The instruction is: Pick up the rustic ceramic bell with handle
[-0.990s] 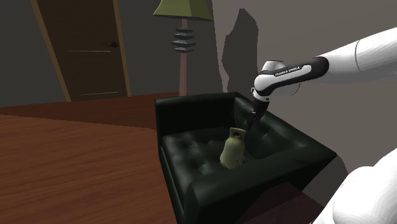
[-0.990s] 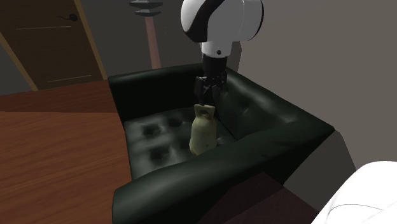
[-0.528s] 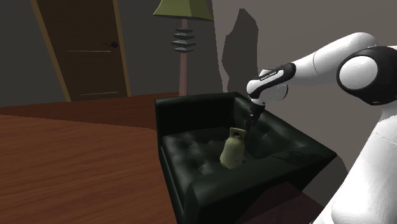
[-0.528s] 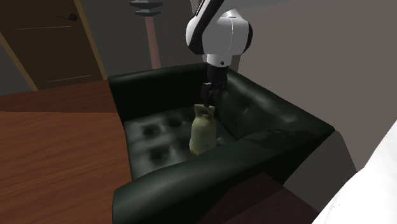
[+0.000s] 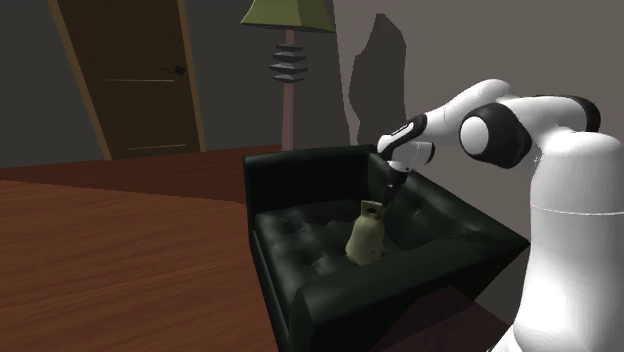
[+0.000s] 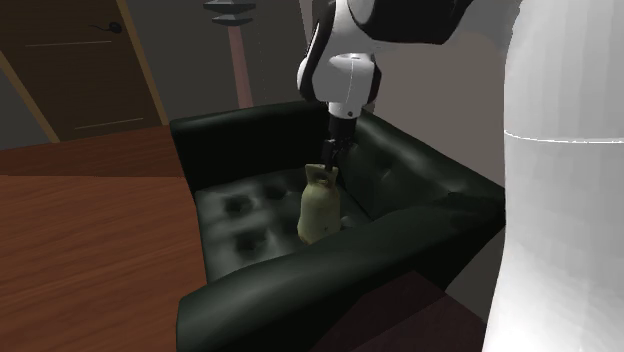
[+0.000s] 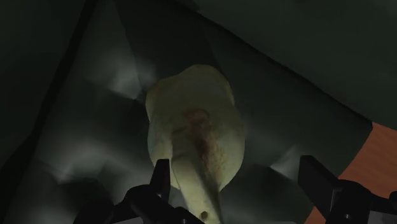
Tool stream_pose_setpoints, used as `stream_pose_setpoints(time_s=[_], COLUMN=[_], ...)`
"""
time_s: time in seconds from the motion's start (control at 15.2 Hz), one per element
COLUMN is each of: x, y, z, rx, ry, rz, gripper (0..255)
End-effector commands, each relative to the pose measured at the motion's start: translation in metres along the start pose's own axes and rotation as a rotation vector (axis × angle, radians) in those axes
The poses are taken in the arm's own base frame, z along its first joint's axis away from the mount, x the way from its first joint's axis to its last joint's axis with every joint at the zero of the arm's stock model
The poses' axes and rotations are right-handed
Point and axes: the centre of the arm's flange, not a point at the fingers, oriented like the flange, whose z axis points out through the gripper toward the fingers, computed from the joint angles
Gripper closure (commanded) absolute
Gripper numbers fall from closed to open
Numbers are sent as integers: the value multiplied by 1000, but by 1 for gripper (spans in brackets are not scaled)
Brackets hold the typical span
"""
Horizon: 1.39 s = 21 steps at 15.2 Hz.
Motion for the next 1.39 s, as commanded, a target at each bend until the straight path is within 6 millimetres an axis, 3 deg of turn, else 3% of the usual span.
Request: stream_pose_setpoints(time_s=[0.0, 0.07, 0.59, 0.73, 0.79, 1.32], x=[10, 14, 13, 13, 14, 14], y=[21, 32, 37, 37, 37, 37], z=[15, 22, 62, 62, 63, 62], rx=[8, 11, 12, 12, 12, 12], ry=[-1, -2, -2, -2, -2, -2], rz=[-18, -26, -27, -27, -27, -27], gripper=[0, 0, 0, 0, 255, 255])
